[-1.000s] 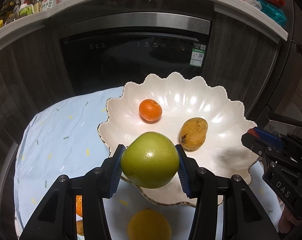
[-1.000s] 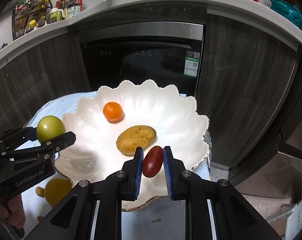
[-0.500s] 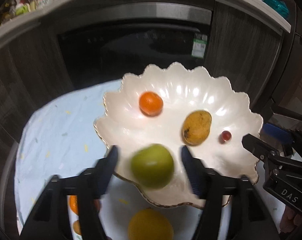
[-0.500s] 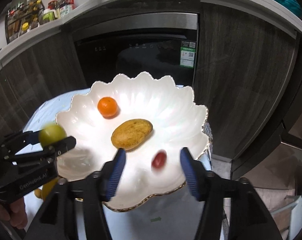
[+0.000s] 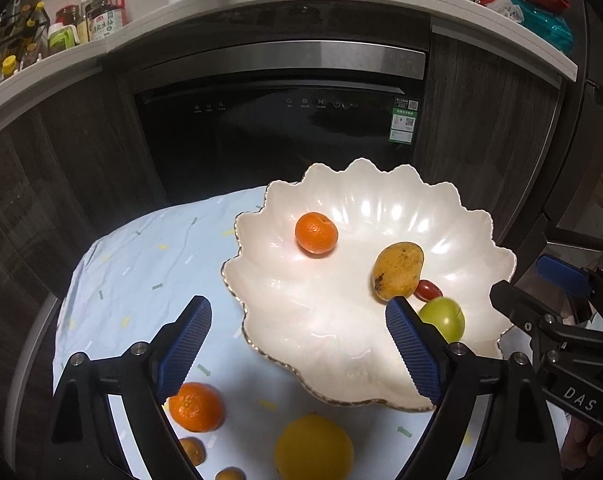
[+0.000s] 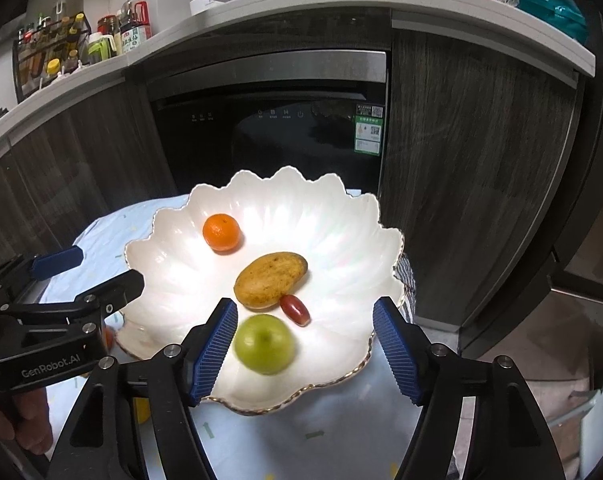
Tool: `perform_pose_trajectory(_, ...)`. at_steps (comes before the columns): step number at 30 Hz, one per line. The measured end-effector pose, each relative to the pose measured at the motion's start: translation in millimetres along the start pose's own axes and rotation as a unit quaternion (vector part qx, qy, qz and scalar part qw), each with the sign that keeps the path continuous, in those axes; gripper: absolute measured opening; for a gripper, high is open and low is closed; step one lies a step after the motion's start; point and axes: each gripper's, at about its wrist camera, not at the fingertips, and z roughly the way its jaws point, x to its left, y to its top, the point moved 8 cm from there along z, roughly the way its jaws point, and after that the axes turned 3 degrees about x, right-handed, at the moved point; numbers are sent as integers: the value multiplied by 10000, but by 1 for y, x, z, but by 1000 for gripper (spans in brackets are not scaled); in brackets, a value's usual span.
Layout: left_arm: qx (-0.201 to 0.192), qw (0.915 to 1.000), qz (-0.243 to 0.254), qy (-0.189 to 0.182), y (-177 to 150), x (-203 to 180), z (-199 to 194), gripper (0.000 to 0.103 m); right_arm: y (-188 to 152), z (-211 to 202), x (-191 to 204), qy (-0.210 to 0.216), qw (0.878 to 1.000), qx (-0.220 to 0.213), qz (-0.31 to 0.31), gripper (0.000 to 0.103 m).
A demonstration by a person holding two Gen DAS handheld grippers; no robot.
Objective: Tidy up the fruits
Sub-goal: 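Carry the pomelo and red date over the bowl and release both, then withdraw both open tools from the bowl toward the loose fruits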
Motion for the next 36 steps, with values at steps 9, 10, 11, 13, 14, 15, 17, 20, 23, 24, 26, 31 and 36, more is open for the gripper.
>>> perform_pose_trajectory(9, -178, 9998, -77, 88, -1, 11, -27, 92, 5, -19, 8, -21, 9999, -138, -36, 71)
perform_pose_trajectory(10, -192, 9997, -84, 95, -1, 12, -30, 92, 5, -21, 9, -16, 9999, -155, -46, 71)
perform_pose_trajectory(11, -203, 9997, -98, 99, -2, 14, -32, 92, 5, -23, 11, -14, 9998, -166, -49, 71)
perform_pose_trajectory(13, -231, 9996, -121, 109, -3, 17, -38, 92, 5, -27, 14, 2, 9998, -186, -61, 71)
perform_pose_trajectory(14, -244, 9995, -129, 119, -4, 19, -40, 92, 5, -29, 16, 8, 9998, -196, -71, 71)
perform_pose_trajectory(15, -257, 9995, -143, 130, -4, 21, -43, 92, 5, -32, 19, 15, 9997, -210, -88, 71)
perform_pose_trajectory(17, -281, 9993, -175, 147, -6, 25, -48, 92, 5, -35, 24, 29, 9997, -224, -118, 71)
perform_pose_trajectory(20, -312, 9991, -214, 177, -10, 31, -55, 92, 5, -39, 31, 47, 9995, -250, -163, 71)
perform_pose_trajectory(23, -341, 9989, -240, 209, -13, 36, -61, 92, 4, -43, 37, 65, 9994, -274, -212, 71)
perform_pose_trajectory(24, -352, 9988, -250, 223, -14, 38, -64, 92, 4, -44, 40, 75, 9993, -276, -225, 71)
perform_pose_trajectory(26, -371, 9987, -267, 239, -16, 41, -67, 92, 3, -46, 44, 97, 9992, -286, -249, 71)
perform_pose_trajectory(31, -412, 9983, -304, 288, -22, 49, -76, 92, 1, -50, 53, 147, 9989, -302, -312, 71)
perform_pose_trajectory(36, -423, 9981, -331, 310, -27, 54, -82, 92, -2, -55, 59, 184, 9987, -306, -366, 71)
